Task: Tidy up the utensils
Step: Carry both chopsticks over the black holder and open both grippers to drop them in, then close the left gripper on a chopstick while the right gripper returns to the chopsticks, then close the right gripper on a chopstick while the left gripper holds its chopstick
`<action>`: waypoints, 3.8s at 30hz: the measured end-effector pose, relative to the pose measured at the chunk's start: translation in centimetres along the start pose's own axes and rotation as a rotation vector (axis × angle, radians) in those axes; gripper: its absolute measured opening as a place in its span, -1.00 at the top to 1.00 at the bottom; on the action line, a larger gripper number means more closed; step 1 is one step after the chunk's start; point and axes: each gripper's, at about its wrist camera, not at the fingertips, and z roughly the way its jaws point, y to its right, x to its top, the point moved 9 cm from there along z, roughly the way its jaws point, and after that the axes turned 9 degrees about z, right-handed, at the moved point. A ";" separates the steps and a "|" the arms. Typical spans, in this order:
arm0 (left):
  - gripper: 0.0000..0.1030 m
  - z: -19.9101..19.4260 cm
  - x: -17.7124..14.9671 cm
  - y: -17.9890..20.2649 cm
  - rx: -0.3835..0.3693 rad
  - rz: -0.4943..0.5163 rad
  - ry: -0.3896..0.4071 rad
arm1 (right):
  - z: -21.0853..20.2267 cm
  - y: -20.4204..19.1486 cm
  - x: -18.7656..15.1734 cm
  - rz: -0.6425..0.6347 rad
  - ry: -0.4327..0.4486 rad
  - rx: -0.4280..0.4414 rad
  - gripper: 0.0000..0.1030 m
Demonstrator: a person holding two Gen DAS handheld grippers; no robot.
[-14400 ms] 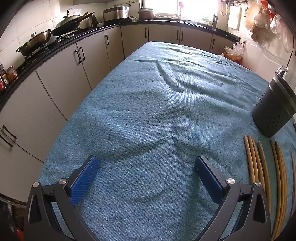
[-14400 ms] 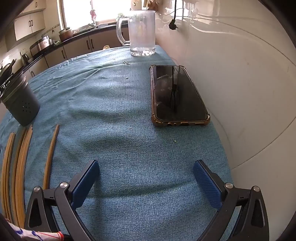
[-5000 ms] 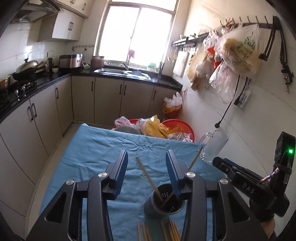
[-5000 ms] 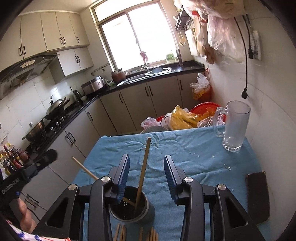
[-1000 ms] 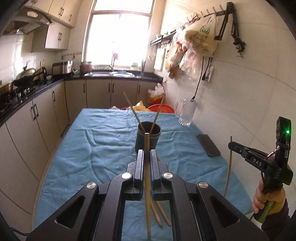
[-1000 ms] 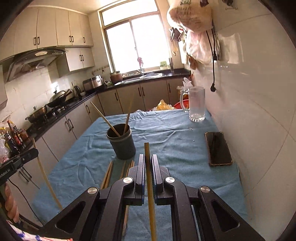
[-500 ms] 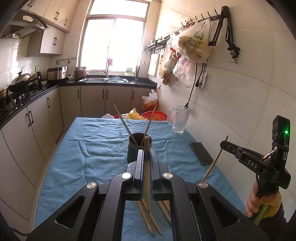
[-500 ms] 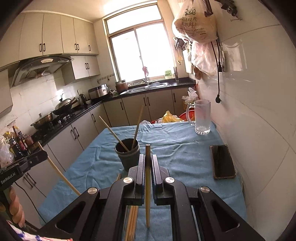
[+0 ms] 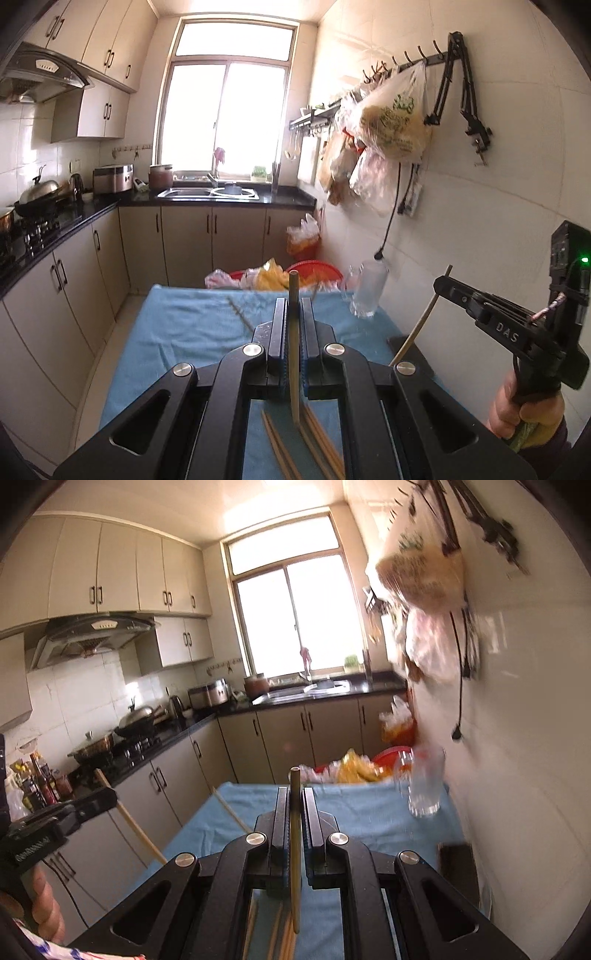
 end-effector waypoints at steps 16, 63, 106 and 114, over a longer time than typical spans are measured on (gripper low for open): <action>0.90 13.3 0.9 -4.3 0.047 -0.133 -0.126 | 11.0 -0.7 1.1 0.042 -0.046 -0.026 0.88; 0.33 11.5 -25.2 -1.0 -0.045 -0.167 -0.531 | 10.6 5.5 -27.1 -0.058 -0.613 -0.096 0.30; 0.87 12.0 -28.3 -2.3 -0.024 -0.095 -0.720 | 9.5 10.5 -27.3 -0.097 -0.701 -0.224 0.41; 0.87 14.9 -27.8 -2.8 0.001 -0.066 -0.748 | 12.4 10.4 -26.4 -0.118 -0.735 -0.243 0.41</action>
